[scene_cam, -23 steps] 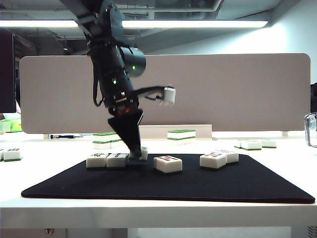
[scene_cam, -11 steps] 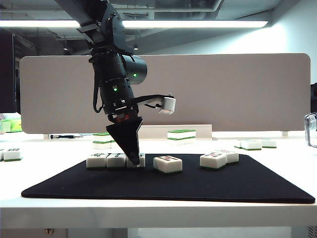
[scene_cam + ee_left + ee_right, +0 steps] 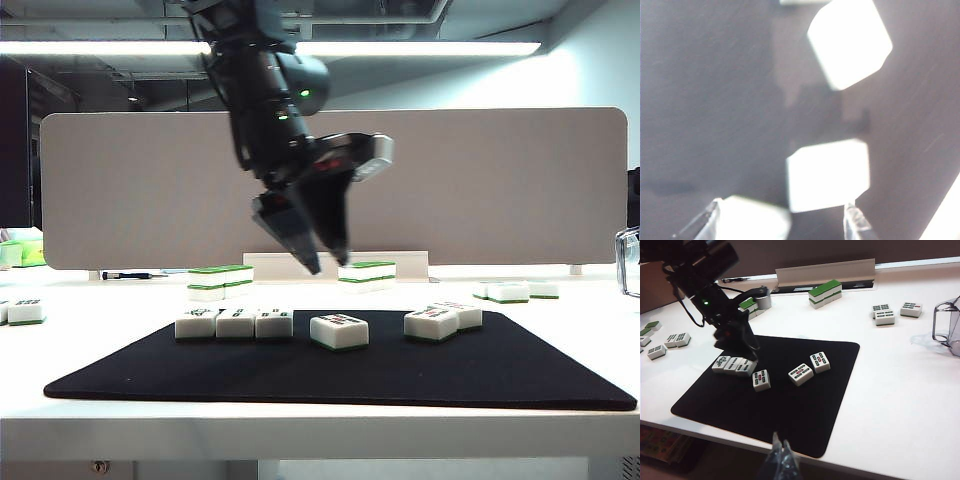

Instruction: Align six mahjong tiles in a row on the table.

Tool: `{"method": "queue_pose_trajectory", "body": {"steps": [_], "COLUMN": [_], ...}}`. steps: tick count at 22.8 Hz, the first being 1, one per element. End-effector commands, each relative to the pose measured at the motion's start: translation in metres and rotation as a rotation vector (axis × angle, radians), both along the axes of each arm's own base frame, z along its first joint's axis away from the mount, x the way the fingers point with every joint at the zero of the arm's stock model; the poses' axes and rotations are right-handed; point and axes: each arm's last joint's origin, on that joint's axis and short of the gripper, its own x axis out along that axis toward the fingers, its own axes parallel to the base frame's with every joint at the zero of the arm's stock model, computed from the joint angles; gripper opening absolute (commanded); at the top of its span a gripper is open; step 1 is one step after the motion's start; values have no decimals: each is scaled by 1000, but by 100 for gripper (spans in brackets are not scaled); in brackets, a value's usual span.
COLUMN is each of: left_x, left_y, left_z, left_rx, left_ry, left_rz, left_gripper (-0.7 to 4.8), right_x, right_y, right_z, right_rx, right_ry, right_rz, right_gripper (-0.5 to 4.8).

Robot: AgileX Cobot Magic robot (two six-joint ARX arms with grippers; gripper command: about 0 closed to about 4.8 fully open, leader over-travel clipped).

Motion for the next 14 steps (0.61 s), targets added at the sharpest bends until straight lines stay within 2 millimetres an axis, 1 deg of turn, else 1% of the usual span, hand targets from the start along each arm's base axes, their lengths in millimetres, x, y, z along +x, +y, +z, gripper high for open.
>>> {"method": "queue_pose_trajectory", "body": {"steps": [1, 4, 7, 12, 14], "left_x": [-14, -25, -25, -26, -27], "left_y": [-23, -44, -47, -46, -45], "left_z": [-9, -23, -33, -35, -36], "left_rx": [74, 188, 246, 258, 270], "left_ry": [0, -58, -60, -30, -7], "left_rz": [27, 15, 75, 75, 108], "left_gripper": [310, 310, 310, 308, 294], "right_x": [-2, -2, -2, -2, -2], "right_y": [0, 0, 0, 0, 0], "right_z": [1, 1, 1, 1, 1], "right_rx": [0, 0, 0, 0, 0], "right_ry": [-30, -30, -30, -30, -30], "right_rz": [2, 2, 2, 2, 2], "right_gripper": [-1, -1, -1, -1, -1]}}
